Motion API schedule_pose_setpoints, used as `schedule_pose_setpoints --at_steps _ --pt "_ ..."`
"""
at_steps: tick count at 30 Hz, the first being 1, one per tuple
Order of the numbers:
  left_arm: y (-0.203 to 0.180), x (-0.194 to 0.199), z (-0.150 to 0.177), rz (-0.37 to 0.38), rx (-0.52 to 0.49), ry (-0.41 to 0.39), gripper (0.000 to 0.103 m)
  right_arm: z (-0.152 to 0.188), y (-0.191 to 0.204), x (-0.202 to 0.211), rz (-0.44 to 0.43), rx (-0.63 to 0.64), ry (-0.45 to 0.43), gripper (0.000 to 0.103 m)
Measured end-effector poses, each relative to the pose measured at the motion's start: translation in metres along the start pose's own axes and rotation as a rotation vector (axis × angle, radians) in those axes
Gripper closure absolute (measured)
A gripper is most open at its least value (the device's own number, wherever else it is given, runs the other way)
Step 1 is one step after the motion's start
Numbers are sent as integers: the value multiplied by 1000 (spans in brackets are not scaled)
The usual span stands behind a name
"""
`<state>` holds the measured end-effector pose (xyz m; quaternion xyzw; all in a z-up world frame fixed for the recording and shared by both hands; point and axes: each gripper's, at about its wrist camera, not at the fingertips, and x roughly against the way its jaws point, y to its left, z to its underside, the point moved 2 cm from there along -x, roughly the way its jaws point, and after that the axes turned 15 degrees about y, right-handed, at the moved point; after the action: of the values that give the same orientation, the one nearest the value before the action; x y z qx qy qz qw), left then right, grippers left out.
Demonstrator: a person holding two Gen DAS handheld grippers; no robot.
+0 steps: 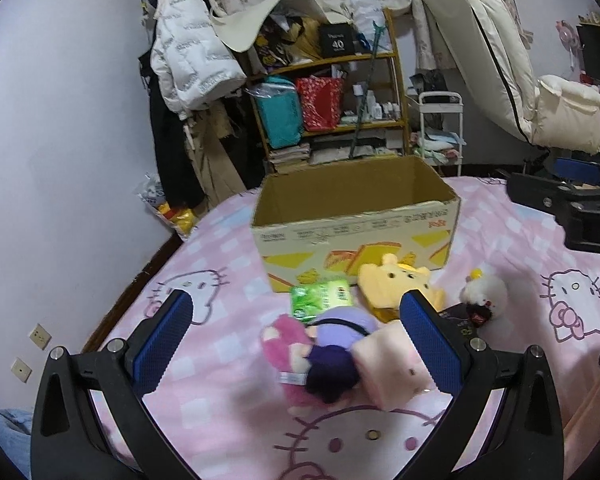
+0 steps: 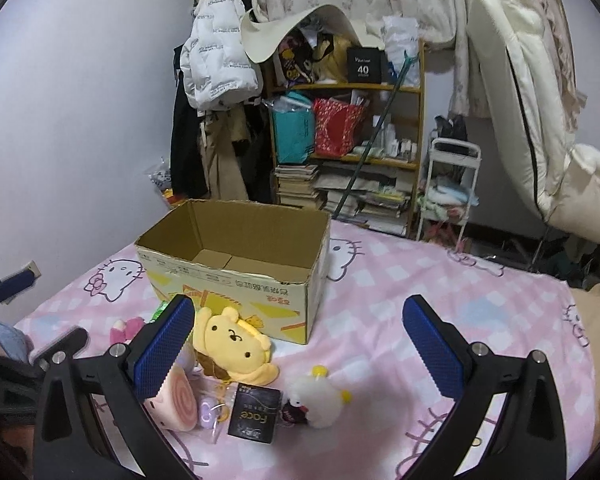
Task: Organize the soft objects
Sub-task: 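Grasp the white chick plush with the right tool while the left grasps the pink cushion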
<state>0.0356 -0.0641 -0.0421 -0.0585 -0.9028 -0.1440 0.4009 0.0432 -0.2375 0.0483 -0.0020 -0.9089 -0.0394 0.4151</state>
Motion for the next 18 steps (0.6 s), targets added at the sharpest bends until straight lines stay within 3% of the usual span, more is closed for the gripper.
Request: schedule_pose_setpoints --at_steps 4,9,18 --pt "-15 -17 -3 31 2 59 1 -3 -4 -17 -14 -28 53 0" --pt "-18 -41 1 129 18 137 1 -4 -10 -39 -10 -43 112 0" --pt "-26 -68 6 130 22 222 1 4 -20 -76 27 -94 273 0"
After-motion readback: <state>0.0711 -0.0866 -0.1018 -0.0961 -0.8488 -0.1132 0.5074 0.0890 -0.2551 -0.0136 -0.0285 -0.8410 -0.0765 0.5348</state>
